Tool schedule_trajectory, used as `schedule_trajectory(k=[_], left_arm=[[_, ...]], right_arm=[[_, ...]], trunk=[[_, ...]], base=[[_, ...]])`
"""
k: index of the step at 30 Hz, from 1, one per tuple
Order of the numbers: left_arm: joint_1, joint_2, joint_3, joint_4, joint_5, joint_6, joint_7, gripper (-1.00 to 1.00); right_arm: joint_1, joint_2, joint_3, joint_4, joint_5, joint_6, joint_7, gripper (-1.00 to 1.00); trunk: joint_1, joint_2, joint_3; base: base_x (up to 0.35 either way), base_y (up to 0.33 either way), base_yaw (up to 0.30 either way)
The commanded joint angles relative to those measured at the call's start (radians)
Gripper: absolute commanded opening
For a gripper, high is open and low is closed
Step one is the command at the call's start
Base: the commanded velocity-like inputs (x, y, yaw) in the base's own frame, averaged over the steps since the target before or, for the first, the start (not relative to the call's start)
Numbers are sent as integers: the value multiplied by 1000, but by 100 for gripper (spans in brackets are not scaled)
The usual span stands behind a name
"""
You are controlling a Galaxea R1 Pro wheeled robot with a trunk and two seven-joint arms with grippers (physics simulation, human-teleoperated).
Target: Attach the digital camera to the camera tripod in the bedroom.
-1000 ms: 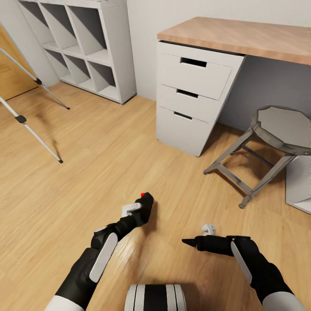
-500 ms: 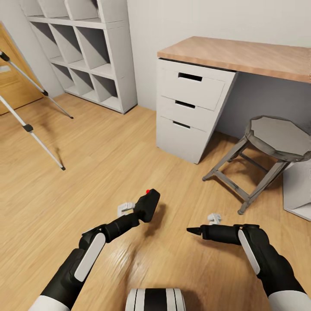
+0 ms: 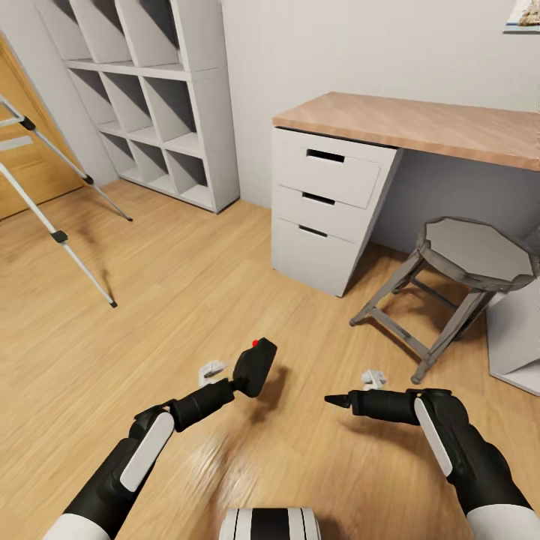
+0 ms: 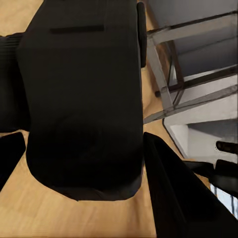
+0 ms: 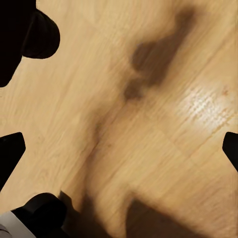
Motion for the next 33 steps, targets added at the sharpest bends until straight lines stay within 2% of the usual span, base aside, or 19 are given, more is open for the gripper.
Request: schedule_trajectory(k=[1, 3, 4, 5, 7, 10, 13, 14, 15, 16, 17, 18, 20, 21, 24, 33], left_arm=[[0, 7, -1, 27, 36, 4, -50, -100], [0, 20, 0, 78, 75, 2, -149, -100], [0, 24, 0, 90, 82, 1, -171, -100], [0, 39, 0, 121, 96, 1, -218, -100], [0, 51, 1, 144, 103, 2, -245, -100], [0, 58, 1, 156, 102, 2, -249, -100], [0, 59, 0, 162, 100, 3, -202, -100], [0, 57, 0, 159, 99, 3, -152, -100], [0, 56, -1, 156, 99, 3, -131, -100], [0, 55, -2, 150, 98, 3, -82, -100], [0, 53, -3, 138, 98, 2, -4, -100], [0, 53, -4, 132, 98, 2, 22, -100], [0, 51, -5, 104, 98, 2, 118, -100], [0, 50, -5, 97, 98, 2, 140, -100], [0, 45, -7, 60, 99, 3, 271, -100], [0, 28, -5, 56, 115, 8, 285, -100]], right_arm=[[0, -1, -1, -1, -8, 7, -2, 100], [0, -2, -1, -2, -7, 8, -1, 100], [0, -2, -1, -3, -6, 8, -1, 100], [0, -1, 0, -5, -4, 8, -1, 100], [0, 2, 2, -10, -3, 8, -2, 100], [0, 5, 4, -14, -2, 8, -2, 100], [0, 3, 2, -15, -1, 8, -2, 100], [0, 1, 1, -15, -1, 8, -2, 100], [0, 1, 1, -15, -2, 8, -2, 100], [0, 1, 1, -15, -2, 8, -3, 100], [0, 2, 1, -15, -1, 8, -4, 100], [0, 3, 1, -15, -2, 8, -4, 100], [0, 5, 1, -15, -2, 8, -4, 100], [0, 5, 1, -15, -2, 8, -4, 100], [0, 6, 0, -15, -5, 8, -3, 100], [0, 7, 3, -15, -3, 8, -3, 100]], trunk=[[-1, 0, 3], [-1, 0, 11], [-2, 1, 15], [-2, 1, 19], [-3, 1, 27], [-5, 2, 38], [-6, 3, 50], [-6, 3, 54], [-7, 3, 57], [-7, 4, 61], [-8, 4, 65], [-8, 4, 69], [-9, 4, 77], [-10, 5, 81], [-11, 5, 92], [-15, 7, 127]], base=[[0, 0, 0], [0, 0, 0], [0, 0, 0], [0, 0, 0], [0, 0, 0], [0, 0, 0], [0, 0, 0], [0, 0, 0], [0, 0, 0], [0, 0, 0], [0, 0, 0], [0, 0, 0], [0, 0, 0], [0, 0, 0], [0, 0, 0], [0, 0, 0]])
